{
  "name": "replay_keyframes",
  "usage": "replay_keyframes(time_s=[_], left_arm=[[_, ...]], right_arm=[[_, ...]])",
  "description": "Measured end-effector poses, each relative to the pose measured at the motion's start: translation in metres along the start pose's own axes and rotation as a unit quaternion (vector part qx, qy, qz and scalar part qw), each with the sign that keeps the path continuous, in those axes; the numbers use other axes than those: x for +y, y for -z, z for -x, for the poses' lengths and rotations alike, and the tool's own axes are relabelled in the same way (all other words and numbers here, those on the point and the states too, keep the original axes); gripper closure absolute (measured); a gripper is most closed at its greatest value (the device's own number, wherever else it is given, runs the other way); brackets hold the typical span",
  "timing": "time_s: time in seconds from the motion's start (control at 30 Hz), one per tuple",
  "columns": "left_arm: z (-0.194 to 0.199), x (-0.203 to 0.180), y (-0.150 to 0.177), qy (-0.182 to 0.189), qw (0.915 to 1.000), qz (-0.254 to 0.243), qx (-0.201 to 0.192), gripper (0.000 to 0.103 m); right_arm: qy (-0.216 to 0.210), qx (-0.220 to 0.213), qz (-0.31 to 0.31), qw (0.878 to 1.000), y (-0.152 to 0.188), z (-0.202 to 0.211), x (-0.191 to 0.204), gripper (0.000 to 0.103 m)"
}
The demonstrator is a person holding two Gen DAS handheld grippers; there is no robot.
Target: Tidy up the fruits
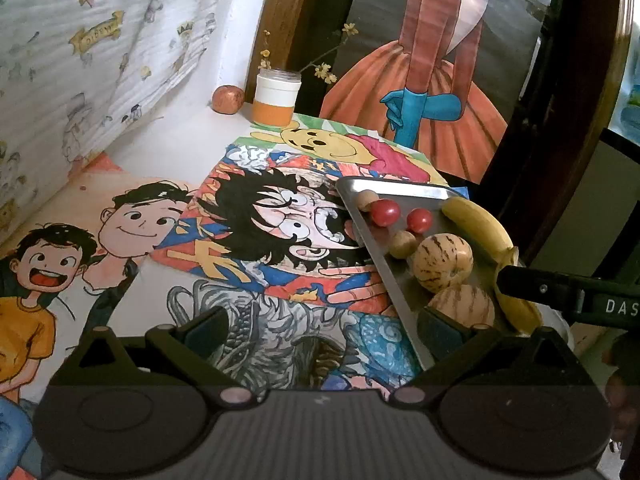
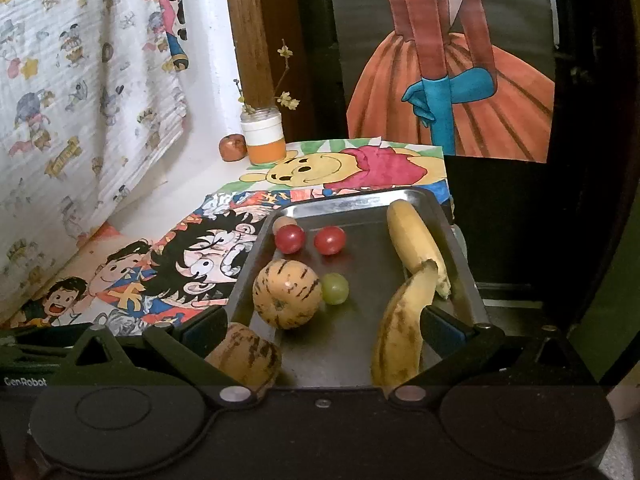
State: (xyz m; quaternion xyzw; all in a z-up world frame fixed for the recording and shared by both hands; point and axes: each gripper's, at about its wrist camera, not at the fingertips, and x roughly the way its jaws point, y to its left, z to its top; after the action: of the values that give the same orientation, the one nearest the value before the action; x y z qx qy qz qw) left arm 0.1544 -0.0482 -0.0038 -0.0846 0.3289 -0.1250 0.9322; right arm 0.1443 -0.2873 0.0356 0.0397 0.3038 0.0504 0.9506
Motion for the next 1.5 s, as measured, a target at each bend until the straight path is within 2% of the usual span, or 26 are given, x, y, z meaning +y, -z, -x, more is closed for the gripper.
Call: replay_keyframes(time_s=[0.57, 1.5], left_arm=[[0.008, 0.011, 0.017, -0.002, 1.0, -0.003, 0.007, 0.001], [0.021, 0.023, 0.025, -0.008, 0.9999, 0.006, 0.004, 0.0]], right_arm=[[0.006, -0.002, -0.005, 1.0, 0.018, 0.015, -0.001, 0.001], [0.005, 0.001, -0.006, 1.0, 0.026, 0.022, 0.0, 0.001]])
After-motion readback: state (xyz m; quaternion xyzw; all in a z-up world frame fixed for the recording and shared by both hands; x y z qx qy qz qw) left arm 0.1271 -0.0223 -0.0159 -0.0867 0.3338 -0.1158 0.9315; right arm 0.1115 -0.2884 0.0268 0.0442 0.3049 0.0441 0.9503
